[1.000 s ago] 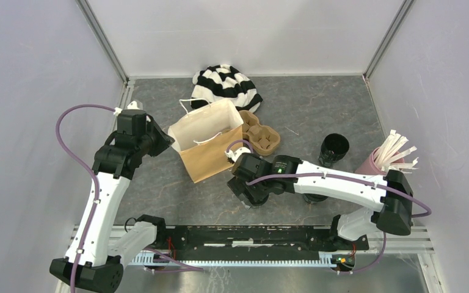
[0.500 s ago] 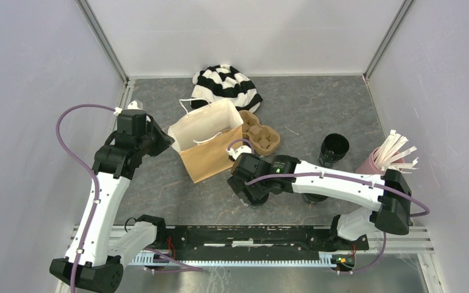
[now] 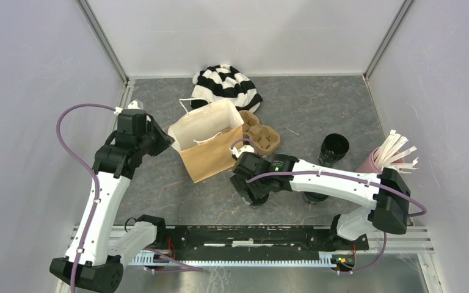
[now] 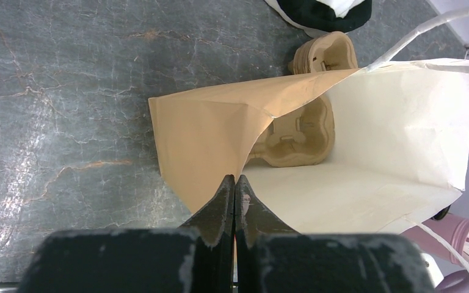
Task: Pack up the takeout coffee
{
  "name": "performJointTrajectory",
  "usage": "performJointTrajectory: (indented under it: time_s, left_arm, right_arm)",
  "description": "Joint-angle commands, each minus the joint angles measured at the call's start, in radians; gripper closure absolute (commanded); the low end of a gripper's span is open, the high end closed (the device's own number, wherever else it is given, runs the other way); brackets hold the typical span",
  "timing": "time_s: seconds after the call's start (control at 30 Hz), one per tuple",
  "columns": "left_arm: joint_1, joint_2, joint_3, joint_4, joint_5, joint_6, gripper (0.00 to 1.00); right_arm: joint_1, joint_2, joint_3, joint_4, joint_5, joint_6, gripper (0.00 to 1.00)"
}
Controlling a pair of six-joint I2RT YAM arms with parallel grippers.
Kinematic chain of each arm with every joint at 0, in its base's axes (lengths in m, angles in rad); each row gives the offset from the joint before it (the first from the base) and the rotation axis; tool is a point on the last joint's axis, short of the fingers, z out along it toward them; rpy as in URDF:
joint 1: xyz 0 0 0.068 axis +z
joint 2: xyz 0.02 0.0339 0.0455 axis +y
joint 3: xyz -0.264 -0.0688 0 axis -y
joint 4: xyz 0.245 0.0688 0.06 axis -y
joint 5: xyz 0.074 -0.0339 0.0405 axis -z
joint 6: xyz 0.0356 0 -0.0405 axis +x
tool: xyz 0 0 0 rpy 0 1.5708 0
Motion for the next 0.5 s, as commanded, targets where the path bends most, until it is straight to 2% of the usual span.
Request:
performJointTrajectory:
  time_s: [0.0, 0.17, 0.47]
  left_arm:
    - [-0.003, 0.004, 0.011, -0.004, 0.016, 0.05, 0.98]
    - [-0.003, 0.007, 0.014, -0.005, 0.017, 0.05, 0.98]
    - [-0.003, 0.011, 0.012, -0.003, 0.019, 0.049, 0.98]
  right_arm:
    - [-0.011, -0.005, -0.014, 0.031, 0.005, 0.018, 0.02]
    - [-0.021, -0.008, -0.026, 0.046, -0.005, 0.013, 0.07]
    - [-0.022, 0.012, -0.015, 0.043, -0.009, -0.009, 0.08]
